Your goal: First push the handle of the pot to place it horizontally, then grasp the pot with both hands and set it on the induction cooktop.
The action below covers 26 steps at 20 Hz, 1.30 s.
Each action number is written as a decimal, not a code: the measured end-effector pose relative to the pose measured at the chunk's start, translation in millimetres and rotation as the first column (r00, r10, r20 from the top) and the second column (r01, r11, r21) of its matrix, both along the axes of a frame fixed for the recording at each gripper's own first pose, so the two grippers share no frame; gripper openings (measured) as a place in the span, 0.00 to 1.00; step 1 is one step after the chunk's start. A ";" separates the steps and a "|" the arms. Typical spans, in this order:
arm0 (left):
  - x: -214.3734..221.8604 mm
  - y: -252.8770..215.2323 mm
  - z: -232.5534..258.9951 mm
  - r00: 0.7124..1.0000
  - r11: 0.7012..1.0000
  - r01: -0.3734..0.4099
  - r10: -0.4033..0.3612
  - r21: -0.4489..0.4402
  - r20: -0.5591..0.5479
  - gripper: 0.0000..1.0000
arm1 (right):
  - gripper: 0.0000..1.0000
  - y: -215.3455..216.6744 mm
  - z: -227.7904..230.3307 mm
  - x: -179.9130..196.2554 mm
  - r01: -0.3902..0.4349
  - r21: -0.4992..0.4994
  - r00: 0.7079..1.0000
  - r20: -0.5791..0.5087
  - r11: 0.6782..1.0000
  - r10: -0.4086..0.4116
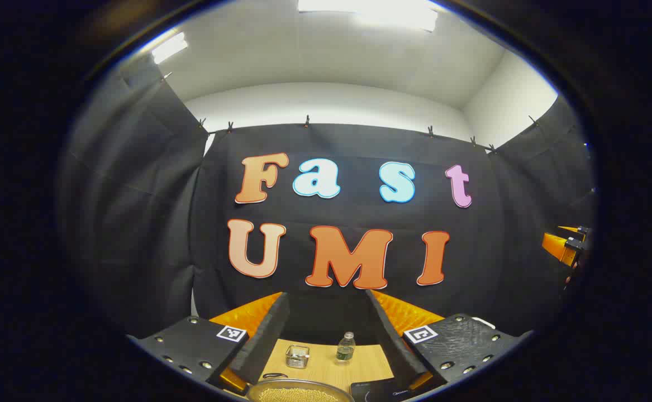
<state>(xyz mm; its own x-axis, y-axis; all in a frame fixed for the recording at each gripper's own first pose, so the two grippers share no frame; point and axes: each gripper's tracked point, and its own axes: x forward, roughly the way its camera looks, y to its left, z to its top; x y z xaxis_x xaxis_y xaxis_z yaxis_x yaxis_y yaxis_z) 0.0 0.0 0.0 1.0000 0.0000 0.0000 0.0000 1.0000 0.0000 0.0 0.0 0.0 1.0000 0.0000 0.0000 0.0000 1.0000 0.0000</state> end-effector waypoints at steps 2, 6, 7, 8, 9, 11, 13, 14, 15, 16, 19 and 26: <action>-0.2 0.5 6.0 1.000 1.000 -0.007 0.007 0.000 0.010 0.87 | 0.95 5.3 -2.5 3.1 -0.017 0.010 1.000 -0.008 1.000 0.017; -0.9 -0.6 22.6 0.999 1.000 -0.015 0.015 0.003 0.053 0.87 | 0.95 9.0 -4.4 8.7 -0.037 0.014 0.999 -0.012 0.999 0.037; -0.3 -0.6 28.2 0.998 1.000 -0.015 0.015 0.001 0.065 0.87 | 0.95 8.9 -4.7 9.9 -0.042 0.015 0.999 -0.015 0.999 0.042; -0.2 -2.1 32.4 0.997 1.000 -0.013 0.013 -0.003 0.077 0.87 | 0.95 8.2 -4.9 10.6 -0.045 0.016 0.999 -0.016 0.999 0.046; 0.7 -4.0 37.1 0.996 1.000 -0.007 0.008 -0.005 0.086 0.87 | 0.95 7.3 -3.9 12.5 -0.047 0.014 0.999 -0.017 0.999 0.047; 0.5 -4.7 45.3 0.994 1.000 -0.012 0.011 0.000 0.104 0.87 | 0.95 4.1 -0.8 13.0 -0.047 0.013 0.999 -0.013 0.999 0.047; -3.1 -7.9 53.1 0.992 1.000 -0.009 0.008 0.004 0.123 0.87 | 0.95 1.8 3.7 13.8 -0.051 0.018 0.999 -0.008 0.999 0.051; -4.7 -9.7 59.3 0.991 1.000 -0.007 0.006 0.007 0.134 0.87 | 0.95 0.1 5.6 13.4 -0.055 0.020 0.999 -0.002 0.998 0.055; -7.2 -11.9 63.6 0.990 1.000 -0.008 0.006 0.012 0.143 0.87 | 0.95 1.0 8.3 14.2 -0.058 0.022 0.998 0.005 0.998 0.058; -8.1 -11.9 65.9 0.989 1.000 -0.011 0.009 0.017 0.149 0.87 | 0.95 1.7 9.6 14.4 -0.064 0.025 0.998 0.011 0.998 0.063; -17.9 -16.7 66.5 0.989 1.000 -0.016 0.013 0.021 0.149 0.87 | 0.95 4.5 9.9 15.5 -0.091 0.032 0.996 0.016 0.995 0.090; -31.6 -15.3 25.3 0.996 0.996 -0.087 0.087 0.014 0.008 0.44 | 0.95 -0.4 -4.3 11.7 -0.163 0.040 0.987 -0.007 0.986 0.163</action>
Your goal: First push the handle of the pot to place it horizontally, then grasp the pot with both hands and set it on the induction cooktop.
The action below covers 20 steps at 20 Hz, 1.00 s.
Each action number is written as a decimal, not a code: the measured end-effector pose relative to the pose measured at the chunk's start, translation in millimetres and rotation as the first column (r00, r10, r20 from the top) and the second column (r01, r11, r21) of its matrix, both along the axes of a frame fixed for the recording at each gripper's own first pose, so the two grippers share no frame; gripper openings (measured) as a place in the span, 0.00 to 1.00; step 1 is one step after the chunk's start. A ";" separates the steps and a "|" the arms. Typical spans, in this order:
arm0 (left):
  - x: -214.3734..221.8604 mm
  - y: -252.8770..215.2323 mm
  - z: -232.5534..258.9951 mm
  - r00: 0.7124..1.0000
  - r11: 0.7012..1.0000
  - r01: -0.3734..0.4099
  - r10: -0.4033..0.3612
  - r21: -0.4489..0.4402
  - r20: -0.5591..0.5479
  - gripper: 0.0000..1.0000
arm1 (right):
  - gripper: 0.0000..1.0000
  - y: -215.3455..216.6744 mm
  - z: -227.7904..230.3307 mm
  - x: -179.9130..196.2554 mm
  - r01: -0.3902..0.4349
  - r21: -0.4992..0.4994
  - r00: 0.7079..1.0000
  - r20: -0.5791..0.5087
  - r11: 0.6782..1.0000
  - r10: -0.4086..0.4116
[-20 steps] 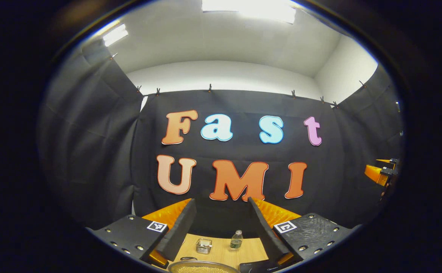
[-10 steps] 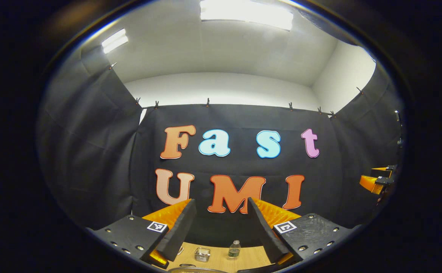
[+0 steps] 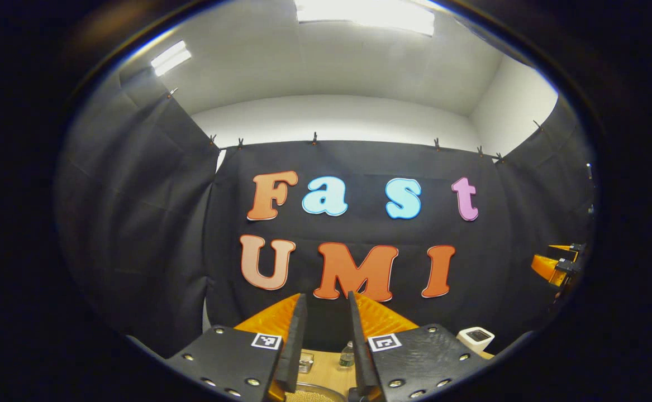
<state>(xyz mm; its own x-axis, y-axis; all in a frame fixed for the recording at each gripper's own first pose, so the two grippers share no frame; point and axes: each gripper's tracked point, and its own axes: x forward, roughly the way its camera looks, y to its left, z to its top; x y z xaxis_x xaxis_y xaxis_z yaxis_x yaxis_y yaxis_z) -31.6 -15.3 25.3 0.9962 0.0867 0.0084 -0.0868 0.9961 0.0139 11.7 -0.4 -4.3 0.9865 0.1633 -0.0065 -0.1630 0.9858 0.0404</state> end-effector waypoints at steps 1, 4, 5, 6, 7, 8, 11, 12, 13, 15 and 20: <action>-1.6 3.5 -11.2 0.999 1.000 -0.028 0.028 0.004 -0.039 0.33 | 0.95 -2.7 -3.8 -2.7 -0.012 0.001 1.000 -0.007 1.000 0.012; -10.7 4.2 -63.0 0.977 0.998 -0.051 0.045 -0.021 -0.208 0.07 | 0.95 -13.3 -16.7 -1.6 -0.025 -0.002 0.999 -0.025 1.000 0.025; -15.5 9.5 -80.9 0.962 0.998 -0.059 0.054 -0.011 -0.266 0.06 | 0.95 -18.1 -21.8 -3.0 -0.025 -0.003 0.999 -0.029 1.000 0.025; -23.7 8.4 -100.8 0.943 0.998 -0.057 0.056 0.006 -0.327 0.02 | 0.95 -22.9 -26.4 -4.5 -0.024 -0.001 0.999 -0.034 1.000 0.024; -31.7 8.4 -118.6 0.922 0.998 -0.056 0.065 0.034 -0.382 0.02 | 0.95 -27.3 -31.0 -4.8 -0.022 0.001 0.999 -0.039 1.000 0.022; -42.9 14.2 -133.9 0.898 0.995 -0.067 0.090 0.069 -0.430 0.02 | 0.95 -30.6 -35.6 -6.2 -0.023 0.004 0.999 -0.046 1.000 0.023; -63.9 20.2 -192.6 0.804 0.994 -0.061 0.102 0.089 -0.586 0.03 | 0.95 -38.0 -45.2 -7.4 -0.019 0.003 0.998 -0.054 1.000 0.019; -70.8 23.4 -214.0 0.765 0.995 -0.051 0.096 0.089 -0.637 0.02 | 0.95 -38.0 -47.3 -7.5 -0.018 0.000 0.998 -0.056 1.000 0.018; -78.3 27.8 -229.5 0.728 0.994 -0.045 0.099 0.097 -0.679 0.03 | 0.95 -37.9 -49.5 -8.0 -0.010 -0.003 0.998 -0.060 1.000 0.010; -88.9 37.0 -263.7 0.649 0.994 -0.005 0.086 0.108 -0.756 0.02 | 0.95 -37.9 -55.7 -8.9 0.019 -0.009 0.997 -0.075 1.000 -0.020; -132.1 53.7 -344.2 0.404 0.988 0.128 0.024 0.083 -0.915 0.03 | 0.95 -27.5 -71.5 -17.8 0.103 -0.016 0.986 -0.127 0.995 -0.104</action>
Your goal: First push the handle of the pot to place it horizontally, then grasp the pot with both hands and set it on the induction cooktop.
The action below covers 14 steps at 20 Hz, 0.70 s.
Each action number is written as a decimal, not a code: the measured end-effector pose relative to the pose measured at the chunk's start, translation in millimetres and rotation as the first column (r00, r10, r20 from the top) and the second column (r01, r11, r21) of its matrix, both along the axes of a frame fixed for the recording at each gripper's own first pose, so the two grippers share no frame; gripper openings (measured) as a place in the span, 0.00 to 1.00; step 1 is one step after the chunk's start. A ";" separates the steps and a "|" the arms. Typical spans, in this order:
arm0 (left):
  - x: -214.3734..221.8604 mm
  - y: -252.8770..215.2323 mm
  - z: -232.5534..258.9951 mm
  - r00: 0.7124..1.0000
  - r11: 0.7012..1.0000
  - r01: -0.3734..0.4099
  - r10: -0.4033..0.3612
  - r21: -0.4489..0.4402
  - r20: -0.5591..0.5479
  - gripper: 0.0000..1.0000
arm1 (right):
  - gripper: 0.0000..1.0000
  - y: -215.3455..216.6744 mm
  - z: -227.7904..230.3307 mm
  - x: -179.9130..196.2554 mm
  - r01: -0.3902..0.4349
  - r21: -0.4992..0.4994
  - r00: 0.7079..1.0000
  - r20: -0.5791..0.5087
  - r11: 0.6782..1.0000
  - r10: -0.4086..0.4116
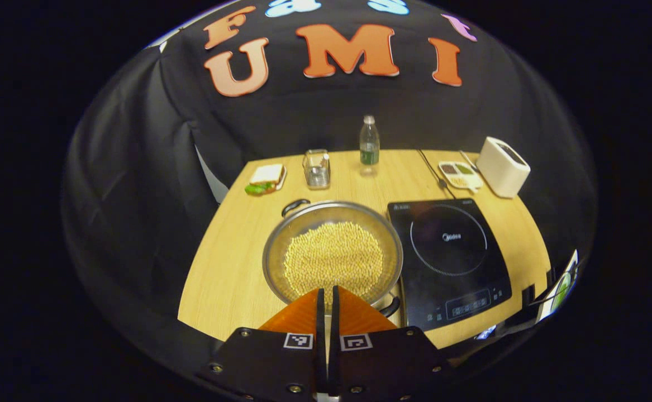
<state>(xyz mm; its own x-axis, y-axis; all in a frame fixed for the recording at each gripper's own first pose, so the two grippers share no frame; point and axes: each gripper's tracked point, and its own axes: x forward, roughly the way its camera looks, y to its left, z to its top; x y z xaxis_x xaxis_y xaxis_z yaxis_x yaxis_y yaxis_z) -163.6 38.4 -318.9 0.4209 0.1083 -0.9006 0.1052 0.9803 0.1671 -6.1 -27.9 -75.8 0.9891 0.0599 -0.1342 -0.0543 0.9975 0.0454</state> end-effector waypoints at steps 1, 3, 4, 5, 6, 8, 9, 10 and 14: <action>-5.6 2.4 -11.5 0.999 1.000 0.018 -0.018 0.000 -0.051 0.03 | 0.95 2.2 -3.6 -2.5 0.013 -0.003 1.000 -0.015 1.000 -0.013; -24.3 5.5 -31.3 0.987 0.999 0.050 -0.052 -0.012 -0.149 0.03 | 0.95 8.6 -8.7 -5.0 0.032 -0.010 0.999 -0.039 0.999 -0.032; -34.2 5.8 -39.6 0.977 0.998 0.065 -0.069 -0.023 -0.200 0.03 | 0.95 10.2 -11.0 -6.8 0.042 -0.015 0.998 -0.048 0.999 -0.043; -40.4 7.0 -45.6 0.967 0.996 0.080 -0.083 -0.025 -0.241 0.03 | 0.95 10.1 -12.2 -8.0 0.056 -0.022 0.997 -0.055 0.998 -0.057; -49.9 7.5 -53.0 0.955 0.995 0.094 -0.100 -0.037 -0.281 0.03 | 0.97 10.0 -13.5 -9.7 0.068 -0.029 0.996 -0.061 0.997 -0.070; -61.4 3.5 -63.7 0.929 0.990 0.121 -0.139 -0.073 -0.343 0.03 | 0.95 8.0 -15.6 -13.5 0.092 -0.048 0.993 -0.073 0.995 -0.096; -63.4 3.4 -68.0 0.918 0.987 0.142 -0.161 -0.080 -0.362 0.03 | 0.95 6.7 -16.9 -15.6 0.105 -0.057 0.991 -0.080 0.993 -0.109; -66.4 2.0 -73.4 0.905 0.983 0.163 -0.185 -0.090 -0.384 0.03 | 0.95 5.0 -16.9 -17.4 0.115 -0.065 0.989 -0.086 0.991 -0.121; -65.8 -14.4 -84.8 0.870 0.964 0.223 -0.263 -0.143 -0.416 0.03 | 0.95 -3.0 -17.0 -26.6 0.160 -0.099 0.980 -0.100 0.982 -0.170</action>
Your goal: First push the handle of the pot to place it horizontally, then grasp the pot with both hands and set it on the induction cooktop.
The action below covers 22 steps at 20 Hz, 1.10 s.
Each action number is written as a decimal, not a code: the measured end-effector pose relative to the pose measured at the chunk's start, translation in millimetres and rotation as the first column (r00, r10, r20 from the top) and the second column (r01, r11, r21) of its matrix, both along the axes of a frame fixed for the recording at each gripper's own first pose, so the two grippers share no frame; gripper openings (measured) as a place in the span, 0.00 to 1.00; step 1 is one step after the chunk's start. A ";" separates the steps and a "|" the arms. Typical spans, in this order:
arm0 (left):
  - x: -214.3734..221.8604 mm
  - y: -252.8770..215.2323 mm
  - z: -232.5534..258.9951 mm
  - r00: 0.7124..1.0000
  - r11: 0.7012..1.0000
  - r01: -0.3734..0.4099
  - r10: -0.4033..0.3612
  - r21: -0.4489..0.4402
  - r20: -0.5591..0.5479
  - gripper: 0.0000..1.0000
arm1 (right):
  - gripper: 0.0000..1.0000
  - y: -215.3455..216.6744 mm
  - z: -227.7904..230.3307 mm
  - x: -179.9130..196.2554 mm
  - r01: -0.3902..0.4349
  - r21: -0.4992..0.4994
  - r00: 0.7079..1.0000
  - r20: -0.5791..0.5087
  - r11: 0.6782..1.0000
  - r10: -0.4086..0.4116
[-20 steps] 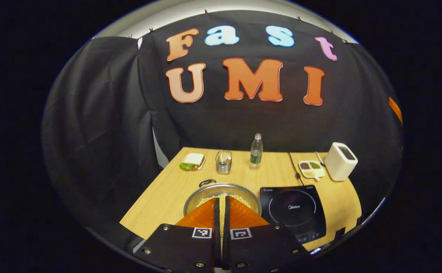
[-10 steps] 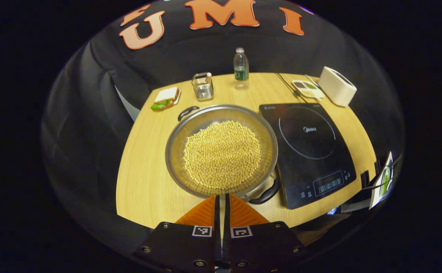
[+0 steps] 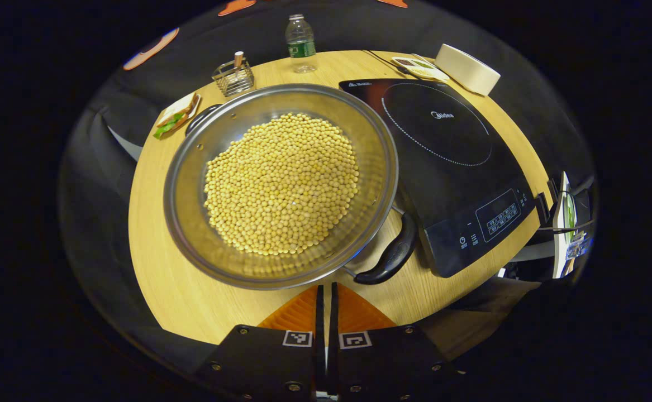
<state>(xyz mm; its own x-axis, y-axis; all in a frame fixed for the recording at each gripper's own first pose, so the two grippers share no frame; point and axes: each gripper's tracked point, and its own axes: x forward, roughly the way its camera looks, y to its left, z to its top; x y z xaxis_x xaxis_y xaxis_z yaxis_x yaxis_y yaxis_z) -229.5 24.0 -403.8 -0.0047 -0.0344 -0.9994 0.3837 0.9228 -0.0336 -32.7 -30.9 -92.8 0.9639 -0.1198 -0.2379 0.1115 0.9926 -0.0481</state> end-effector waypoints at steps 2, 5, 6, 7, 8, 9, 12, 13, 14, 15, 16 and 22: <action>1.9 -1.3 -6.8 0.999 0.999 0.043 -0.043 -0.001 -0.006 0.02 | 0.95 -4.3 1.4 -6.3 0.018 -0.016 1.000 -0.010 1.000 -0.018; 0.7 -11.7 -7.9 0.998 0.998 0.049 -0.050 -0.040 -0.028 0.01 | 0.95 -13.5 2.5 -14.7 0.041 -0.039 0.999 -0.025 0.998 -0.042; 1.4 -13.6 -9.3 0.998 0.998 0.048 -0.050 -0.050 -0.032 0.02 | 0.95 -18.5 3.9 -17.3 0.052 -0.047 0.998 -0.029 0.997 -0.054; 3.0 -15.4 -9.5 0.998 0.997 0.048 -0.050 -0.060 -0.037 0.02 | 0.97 -22.8 4.6 -20.5 0.058 -0.057 0.998 -0.033 0.997 -0.060; 3.6 -18.0 -9.6 0.998 0.996 0.048 -0.051 -0.071 -0.044 0.02 | 0.95 -27.2 3.2 -24.0 0.066 -0.069 0.997 -0.040 0.995 -0.069; 5.4 -21.6 -9.8 0.997 0.995 0.050 -0.054 -0.082 -0.050 0.02 | 0.95 -33.7 2.1 -28.0 0.077 -0.076 0.996 -0.049 0.994 -0.081; 9.5 -30.1 -8.6 0.997 0.992 0.044 -0.052 -0.114 -0.064 0.01 | 0.95 -50.3 2.1 -39.2 0.117 -0.087 0.990 -0.067 0.989 -0.123; 12.9 -33.2 -8.0 0.997 0.992 0.032 -0.041 -0.125 -0.068 0.01 | 0.95 -56.2 2.4 -41.4 0.137 -0.091 0.987 -0.069 0.986 -0.143; 15.1 -36.5 -7.8 0.997 0.990 0.018 -0.028 -0.137 -0.072 0.01 | 0.95 -60.9 1.8 -43.8 0.153 -0.089 0.984 -0.075 0.984 -0.159; 19.7 -40.2 -8.0 0.997 0.989 -0.001 -0.010 -0.147 -0.073 0.01 | 0.95 -63.5 2.3 -47.6 0.165 -0.083 0.982 -0.078 0.983 -0.172; 20.4 -44.1 -8.2 0.997 0.988 -0.019 0.008 -0.154 -0.072 0.01 | 0.95 -63.9 2.3 -49.5 0.174 -0.077 0.980 -0.080 0.982 -0.180; 44.7 -57.0 -11.2 0.997 0.986 -0.079 0.077 -0.150 -0.016 0.01 | 0.95 -49.5 -8.4 -56.4 0.177 -0.068 0.977 -0.109 0.982 -0.183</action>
